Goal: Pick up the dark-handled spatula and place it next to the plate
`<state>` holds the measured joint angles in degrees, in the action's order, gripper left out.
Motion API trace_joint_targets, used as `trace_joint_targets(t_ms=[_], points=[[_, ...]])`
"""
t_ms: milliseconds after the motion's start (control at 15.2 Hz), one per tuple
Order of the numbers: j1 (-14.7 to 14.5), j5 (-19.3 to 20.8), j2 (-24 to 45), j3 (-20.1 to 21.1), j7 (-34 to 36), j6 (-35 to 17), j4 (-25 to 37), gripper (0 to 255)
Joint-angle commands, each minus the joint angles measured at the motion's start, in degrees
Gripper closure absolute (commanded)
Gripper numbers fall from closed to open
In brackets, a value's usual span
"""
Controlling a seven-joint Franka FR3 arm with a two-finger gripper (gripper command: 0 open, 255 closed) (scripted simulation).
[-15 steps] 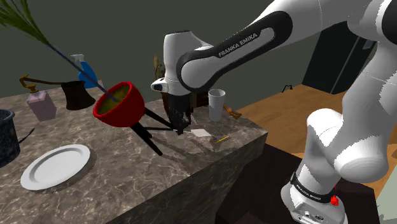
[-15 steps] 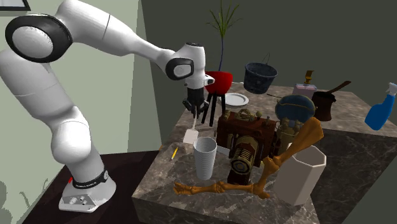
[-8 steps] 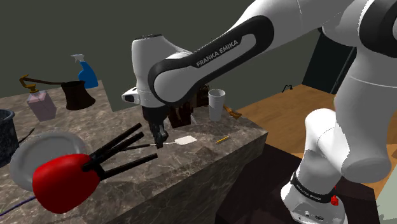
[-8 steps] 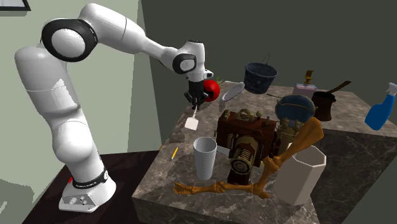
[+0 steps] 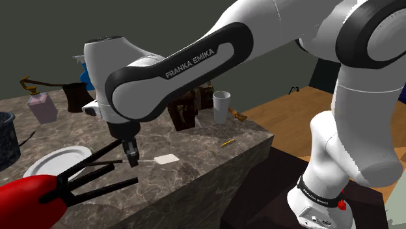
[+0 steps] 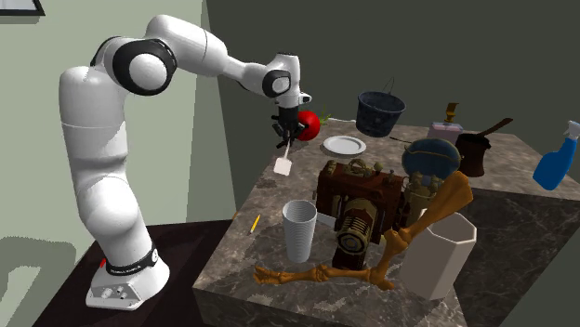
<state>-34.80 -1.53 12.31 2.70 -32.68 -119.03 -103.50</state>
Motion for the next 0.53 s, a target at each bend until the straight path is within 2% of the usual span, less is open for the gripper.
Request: trace_joint_targets(t_ms=[0, 330, 462], points=[[-1.5, 0.46, 3.57, 0.88, 2.24, 0.63, 4.22, 255], [-4.77, 1.83, 12.97, 1.9, 6.78, 5.05, 18.12, 255], [-6.34, 2.47, 17.95, 2.2, 8.61, 7.81, 25.89, 255]])
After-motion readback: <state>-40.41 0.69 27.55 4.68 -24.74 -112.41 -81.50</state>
